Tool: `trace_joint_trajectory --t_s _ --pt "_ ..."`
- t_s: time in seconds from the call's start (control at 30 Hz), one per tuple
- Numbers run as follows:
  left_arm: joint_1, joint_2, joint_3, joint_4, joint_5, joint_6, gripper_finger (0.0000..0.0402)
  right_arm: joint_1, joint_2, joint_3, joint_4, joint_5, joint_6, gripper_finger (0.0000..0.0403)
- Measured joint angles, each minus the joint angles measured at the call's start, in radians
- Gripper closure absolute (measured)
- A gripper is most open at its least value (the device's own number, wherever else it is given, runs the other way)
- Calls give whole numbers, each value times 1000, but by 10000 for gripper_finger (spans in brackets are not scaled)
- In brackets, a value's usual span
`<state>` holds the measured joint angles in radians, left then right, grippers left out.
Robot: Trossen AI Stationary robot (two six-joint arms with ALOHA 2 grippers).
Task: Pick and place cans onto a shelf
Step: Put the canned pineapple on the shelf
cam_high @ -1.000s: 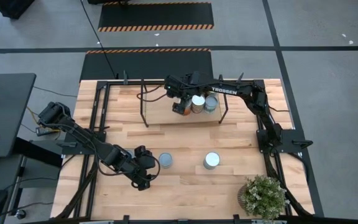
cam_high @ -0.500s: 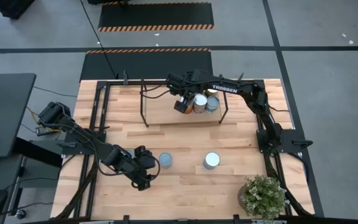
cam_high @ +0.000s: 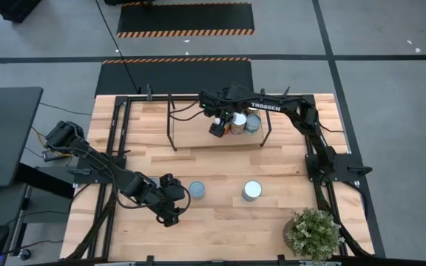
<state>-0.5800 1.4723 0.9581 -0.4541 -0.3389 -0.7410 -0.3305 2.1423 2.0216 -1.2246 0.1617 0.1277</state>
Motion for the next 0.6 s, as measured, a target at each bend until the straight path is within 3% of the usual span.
trace_joint_trajectory --t_s 0.37,0.6 --pt "0 0 0 0 0 1 114 0 0 -17 54 -55 -187 80" --pt "0 0 0 0 0 2 114 11 0 -17 82 -61 -462 64"
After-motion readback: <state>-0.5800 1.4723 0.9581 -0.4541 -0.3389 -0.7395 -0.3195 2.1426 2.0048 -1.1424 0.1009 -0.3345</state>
